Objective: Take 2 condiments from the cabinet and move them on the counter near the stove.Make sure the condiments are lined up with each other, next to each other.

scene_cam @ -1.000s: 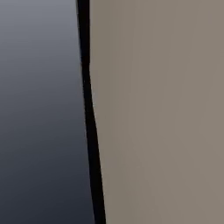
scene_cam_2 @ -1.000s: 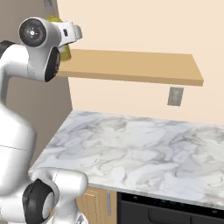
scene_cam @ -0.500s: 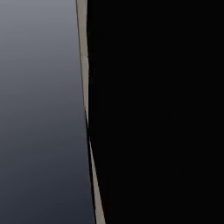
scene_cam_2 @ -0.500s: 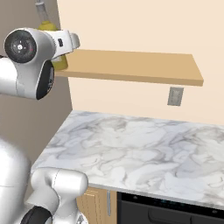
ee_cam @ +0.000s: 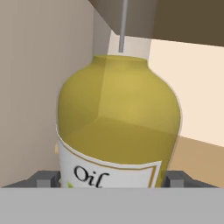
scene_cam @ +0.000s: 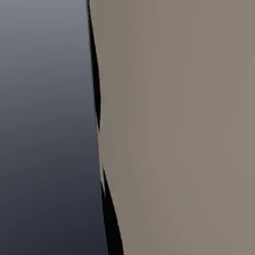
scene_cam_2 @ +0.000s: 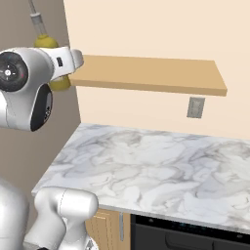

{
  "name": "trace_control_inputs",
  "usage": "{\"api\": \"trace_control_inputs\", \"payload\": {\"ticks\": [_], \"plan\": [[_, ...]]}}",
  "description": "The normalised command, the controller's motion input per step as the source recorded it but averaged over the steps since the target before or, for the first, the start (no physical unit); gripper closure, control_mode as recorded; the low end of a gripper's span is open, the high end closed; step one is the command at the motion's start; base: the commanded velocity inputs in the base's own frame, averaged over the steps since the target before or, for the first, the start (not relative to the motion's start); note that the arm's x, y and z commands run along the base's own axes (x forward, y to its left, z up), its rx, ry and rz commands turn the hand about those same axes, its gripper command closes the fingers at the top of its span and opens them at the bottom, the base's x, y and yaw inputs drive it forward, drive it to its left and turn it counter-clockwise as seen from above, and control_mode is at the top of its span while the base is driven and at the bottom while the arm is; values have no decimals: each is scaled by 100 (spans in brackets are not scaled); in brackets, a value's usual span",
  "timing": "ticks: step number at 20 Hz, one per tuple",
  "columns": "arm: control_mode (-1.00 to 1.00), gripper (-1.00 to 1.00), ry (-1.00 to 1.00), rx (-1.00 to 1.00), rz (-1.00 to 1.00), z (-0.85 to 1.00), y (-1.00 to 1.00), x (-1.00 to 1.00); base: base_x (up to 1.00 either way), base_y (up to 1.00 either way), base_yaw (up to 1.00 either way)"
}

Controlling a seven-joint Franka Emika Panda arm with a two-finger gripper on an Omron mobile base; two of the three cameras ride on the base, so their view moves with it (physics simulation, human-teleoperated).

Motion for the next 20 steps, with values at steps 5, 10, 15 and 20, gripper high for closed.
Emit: {"api": "trace_control_inputs", "payload": {"ticks": [5,10,15,20], "plan": [[-100,100,0,0,0,-20,0,-23,0,0,0],[-100,100,0,0,-1,-21,0,-17,0,0,0],[-100,100,0,0,-1,-12,0,-14,0,0,0],[-100,100,0,0,-1,-12,0,-12,0,0,0]]}}
